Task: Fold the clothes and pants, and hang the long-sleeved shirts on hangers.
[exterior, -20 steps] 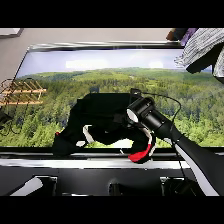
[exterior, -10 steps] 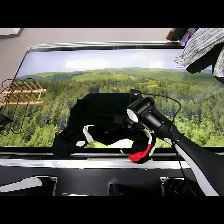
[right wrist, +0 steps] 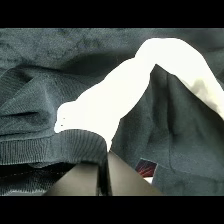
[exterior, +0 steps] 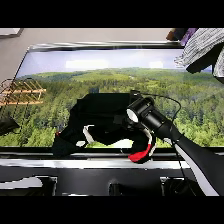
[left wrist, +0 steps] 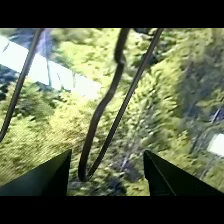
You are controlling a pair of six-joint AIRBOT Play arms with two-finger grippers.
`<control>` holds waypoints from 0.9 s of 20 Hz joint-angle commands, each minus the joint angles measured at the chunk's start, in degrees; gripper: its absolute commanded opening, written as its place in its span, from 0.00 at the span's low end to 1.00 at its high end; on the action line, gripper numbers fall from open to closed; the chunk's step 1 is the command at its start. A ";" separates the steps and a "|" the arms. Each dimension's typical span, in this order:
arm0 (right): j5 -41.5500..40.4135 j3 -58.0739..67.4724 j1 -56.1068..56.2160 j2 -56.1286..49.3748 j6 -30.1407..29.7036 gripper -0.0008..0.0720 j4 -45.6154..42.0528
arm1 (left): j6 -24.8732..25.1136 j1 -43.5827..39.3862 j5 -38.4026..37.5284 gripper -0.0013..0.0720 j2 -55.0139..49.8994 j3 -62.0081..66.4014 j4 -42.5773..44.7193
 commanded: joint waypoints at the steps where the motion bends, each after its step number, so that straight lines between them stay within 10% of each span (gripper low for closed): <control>1: 0.04 0.04 -0.02 -0.04 0.04 0.06 -0.09 | 0.09 -2.58 0.22 0.65 -1.84 0.00 2.69; 8: 0.02 0.04 -0.02 -0.04 0.02 0.06 -0.15 | 0.07 -3.87 0.17 0.64 -3.37 0.00 3.15; 10: 0.02 0.04 -0.02 -0.04 0.02 0.06 -0.15 | 0.24 -3.87 0.17 0.44 -3.45 0.00 3.15; 16: 0.02 0.04 -0.02 -0.04 0.04 0.07 -0.33 | 0.24 -3.87 0.28 0.43 -3.50 0.00 3.13; 18: 0.02 0.04 -0.02 -0.04 0.02 0.07 -0.33 | 0.28 -3.87 0.26 0.27 -3.50 0.00 3.10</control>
